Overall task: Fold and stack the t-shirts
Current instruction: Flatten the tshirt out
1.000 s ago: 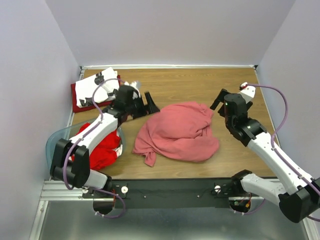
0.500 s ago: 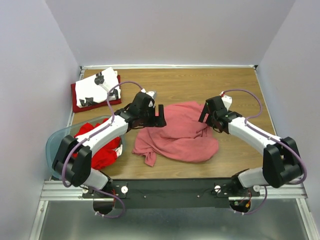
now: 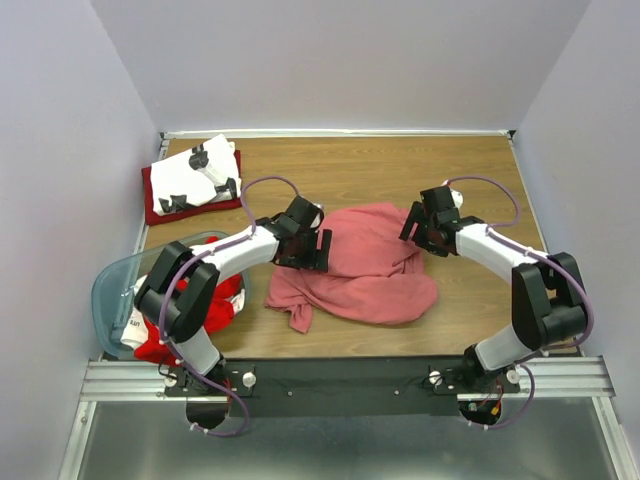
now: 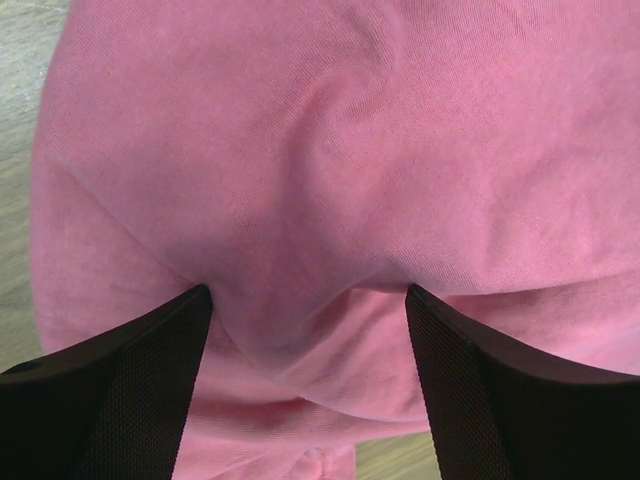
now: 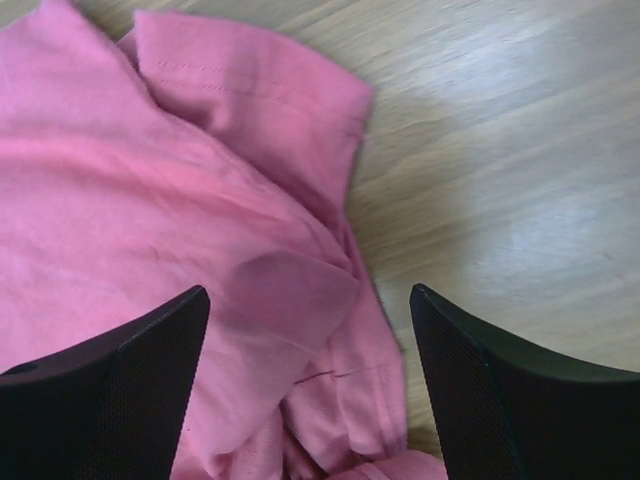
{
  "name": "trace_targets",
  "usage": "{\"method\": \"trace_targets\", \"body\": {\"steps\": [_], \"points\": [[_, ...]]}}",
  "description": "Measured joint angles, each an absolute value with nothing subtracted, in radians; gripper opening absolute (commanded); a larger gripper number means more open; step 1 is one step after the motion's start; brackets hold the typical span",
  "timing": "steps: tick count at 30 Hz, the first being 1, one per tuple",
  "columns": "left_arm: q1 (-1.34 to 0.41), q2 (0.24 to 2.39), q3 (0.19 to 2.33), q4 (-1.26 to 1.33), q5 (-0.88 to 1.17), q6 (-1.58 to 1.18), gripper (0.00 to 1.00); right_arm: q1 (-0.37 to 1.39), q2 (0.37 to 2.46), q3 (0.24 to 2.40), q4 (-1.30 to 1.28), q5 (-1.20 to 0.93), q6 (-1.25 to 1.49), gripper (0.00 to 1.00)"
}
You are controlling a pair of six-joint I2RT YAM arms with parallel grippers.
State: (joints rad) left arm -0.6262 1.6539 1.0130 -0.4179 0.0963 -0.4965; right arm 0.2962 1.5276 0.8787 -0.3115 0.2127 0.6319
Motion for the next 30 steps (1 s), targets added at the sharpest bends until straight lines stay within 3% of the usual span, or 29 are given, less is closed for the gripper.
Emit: {"method": "trace_targets", "body": {"steps": [2, 3, 5, 6, 7, 8, 9, 11, 17, 24, 30], "points": [[-0.633, 1.66, 1.021, -0.424, 0.082, -0.495, 0.61, 0.295, 1.546, 0.88, -0.299, 0.187, 0.622, 0.76], [-0.635, 1.662, 1.025, -0.426, 0.077, -0.49, 0.44, 0.295, 1.554, 0.882, -0.296, 0.181, 0.616, 0.72], [-0.637, 1.67, 1.03, -0.429, 0.068, -0.48, 0.2, 0.294, 1.578, 0.89, -0.289, 0.163, 0.606, 0.63], [-0.637, 1.675, 1.032, -0.429, 0.064, -0.474, 0.02, 0.294, 1.59, 0.896, -0.287, 0.154, 0.601, 0.58], [-0.637, 1.68, 1.034, -0.428, 0.063, -0.473, 0.0, 0.294, 1.6, 0.901, -0.285, 0.144, 0.593, 0.49], [-0.637, 1.686, 1.034, -0.427, 0.061, -0.471, 0.0, 0.292, 1.617, 0.91, -0.284, 0.133, 0.586, 0.22], [-0.638, 1.69, 1.034, -0.427, 0.06, -0.471, 0.0, 0.292, 1.629, 0.918, -0.281, 0.12, 0.579, 0.12], [-0.639, 1.694, 1.034, -0.427, 0.058, -0.469, 0.0, 0.292, 1.644, 0.929, -0.281, 0.101, 0.571, 0.0], [-0.642, 1.715, 1.186, -0.523, -0.012, -0.414, 0.0, 0.29, 1.612, 0.985, -0.338, 0.081, 0.524, 0.0], [-0.635, 1.719, 1.613, -0.595, -0.128, -0.315, 0.0, 0.29, 1.335, 1.145, -0.479, 0.138, 0.464, 0.0], [-0.629, 1.638, 1.745, -0.597, -0.183, -0.253, 0.0, 0.29, 1.137, 1.246, -0.536, 0.193, 0.439, 0.0]]}}
